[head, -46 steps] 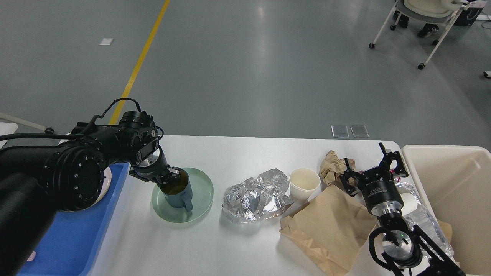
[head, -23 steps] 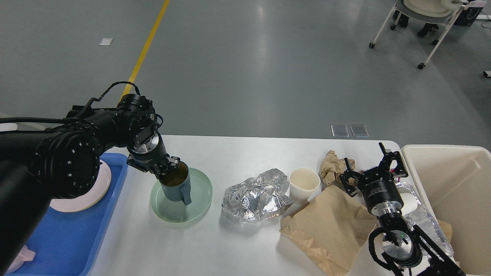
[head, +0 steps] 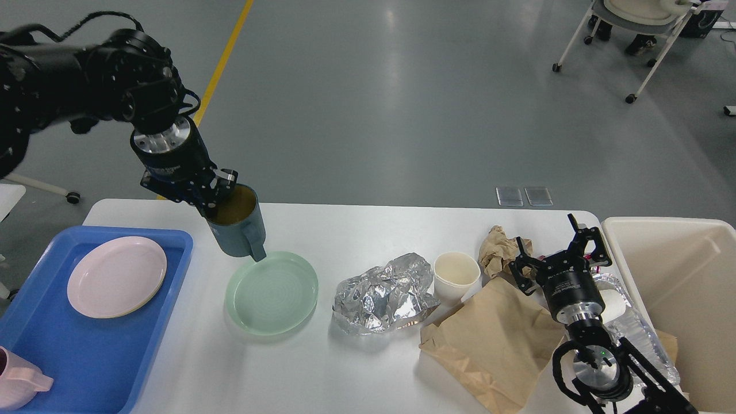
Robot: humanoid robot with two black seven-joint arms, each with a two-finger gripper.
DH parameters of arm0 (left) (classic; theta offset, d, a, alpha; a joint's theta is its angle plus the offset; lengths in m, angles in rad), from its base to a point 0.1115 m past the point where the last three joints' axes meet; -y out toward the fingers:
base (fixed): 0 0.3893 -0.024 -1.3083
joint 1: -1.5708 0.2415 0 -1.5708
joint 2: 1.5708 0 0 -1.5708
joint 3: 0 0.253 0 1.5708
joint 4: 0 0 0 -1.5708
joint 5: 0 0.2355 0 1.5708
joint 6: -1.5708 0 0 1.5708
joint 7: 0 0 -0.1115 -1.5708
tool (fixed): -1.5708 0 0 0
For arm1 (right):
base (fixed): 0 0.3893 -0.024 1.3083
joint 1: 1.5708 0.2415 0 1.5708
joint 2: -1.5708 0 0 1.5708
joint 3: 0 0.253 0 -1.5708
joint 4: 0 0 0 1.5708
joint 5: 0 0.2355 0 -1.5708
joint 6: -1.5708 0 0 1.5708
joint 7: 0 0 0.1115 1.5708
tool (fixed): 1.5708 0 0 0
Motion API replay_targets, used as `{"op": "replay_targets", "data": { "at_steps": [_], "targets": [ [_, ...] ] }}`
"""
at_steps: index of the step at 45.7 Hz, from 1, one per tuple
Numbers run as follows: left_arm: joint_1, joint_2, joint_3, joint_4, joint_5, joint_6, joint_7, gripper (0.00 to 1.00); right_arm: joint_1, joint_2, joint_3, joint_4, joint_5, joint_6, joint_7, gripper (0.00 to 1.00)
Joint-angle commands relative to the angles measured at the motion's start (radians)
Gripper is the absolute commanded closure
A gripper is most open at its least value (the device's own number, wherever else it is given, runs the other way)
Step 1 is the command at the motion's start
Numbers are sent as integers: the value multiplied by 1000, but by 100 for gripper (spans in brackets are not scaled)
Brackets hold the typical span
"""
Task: Tidy desktop
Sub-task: 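Carry the teal mug into the blue tray and release it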
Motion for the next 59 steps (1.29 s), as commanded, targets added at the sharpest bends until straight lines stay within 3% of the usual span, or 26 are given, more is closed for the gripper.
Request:
{"op": "replay_targets", "data": {
  "at_steps": [1,13,26,43,59],
  "targets": [
    [-89,22,28,-13,0,0,-45,100,0,0,0,0,-2,1,0,0],
    [-70,63,25,7,0,0,-49,100,0,0,0,0,0,1,0,0],
    [179,209,28,134,12,0,-41,100,0,0,0,0,-2,1,0,0],
    [486,365,31,177,20,0,-38,100,0,0,0,0,0,-3,0,0],
    [691,376,29,317,18,0,-38,100,0,0,0,0,0,1,0,0]
  ]
}}
